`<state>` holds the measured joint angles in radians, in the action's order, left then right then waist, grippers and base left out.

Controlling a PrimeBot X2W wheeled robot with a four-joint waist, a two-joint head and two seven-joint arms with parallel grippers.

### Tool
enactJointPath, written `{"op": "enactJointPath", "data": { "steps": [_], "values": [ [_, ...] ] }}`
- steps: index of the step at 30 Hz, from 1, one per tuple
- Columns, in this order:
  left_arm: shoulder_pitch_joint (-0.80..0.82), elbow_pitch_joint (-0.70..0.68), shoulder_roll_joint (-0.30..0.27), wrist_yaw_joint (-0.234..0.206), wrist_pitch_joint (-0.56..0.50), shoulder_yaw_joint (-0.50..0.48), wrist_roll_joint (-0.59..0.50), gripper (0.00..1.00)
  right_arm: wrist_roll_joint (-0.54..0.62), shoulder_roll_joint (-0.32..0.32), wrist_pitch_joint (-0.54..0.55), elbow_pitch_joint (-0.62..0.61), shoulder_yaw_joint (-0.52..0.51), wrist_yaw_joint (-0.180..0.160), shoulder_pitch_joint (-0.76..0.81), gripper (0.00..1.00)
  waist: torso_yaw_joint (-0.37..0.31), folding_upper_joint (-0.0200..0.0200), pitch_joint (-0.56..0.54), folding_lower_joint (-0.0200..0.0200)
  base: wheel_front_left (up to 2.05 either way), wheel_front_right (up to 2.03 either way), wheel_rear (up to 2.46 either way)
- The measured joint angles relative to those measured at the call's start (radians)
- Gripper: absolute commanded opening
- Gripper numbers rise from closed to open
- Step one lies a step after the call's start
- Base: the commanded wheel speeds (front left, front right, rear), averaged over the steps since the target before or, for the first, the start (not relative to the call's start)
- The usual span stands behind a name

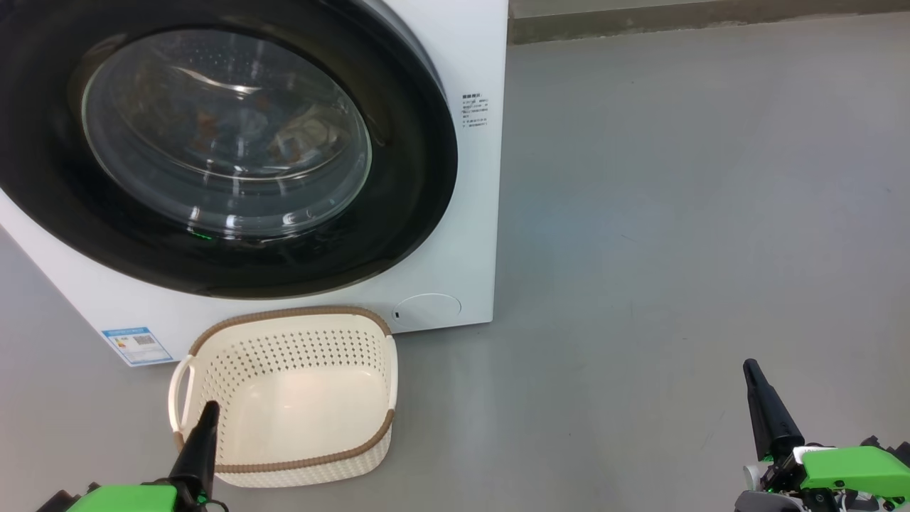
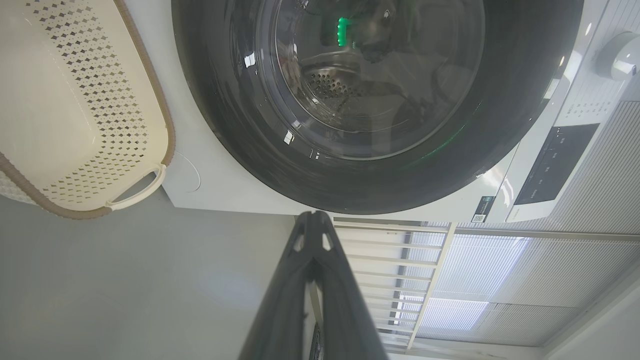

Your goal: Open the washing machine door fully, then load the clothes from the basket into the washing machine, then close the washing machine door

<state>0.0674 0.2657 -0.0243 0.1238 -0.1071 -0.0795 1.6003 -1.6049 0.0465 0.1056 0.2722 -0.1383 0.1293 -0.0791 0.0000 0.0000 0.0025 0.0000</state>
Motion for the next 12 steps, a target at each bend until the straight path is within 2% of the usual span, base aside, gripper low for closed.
{"op": "enactJointPath", "data": {
  "steps": [12],
  "values": [
    [0.000, 0.000, 0.000, 0.000, 0.000, 0.000, 0.000, 0.00, 0.000, 0.000, 0.000, 0.000, 0.000, 0.000, 0.000, 0.00, 0.000, 0.0000, 0.000, 0.0000, 0.00, 0.00, 0.00]
  ]
}}
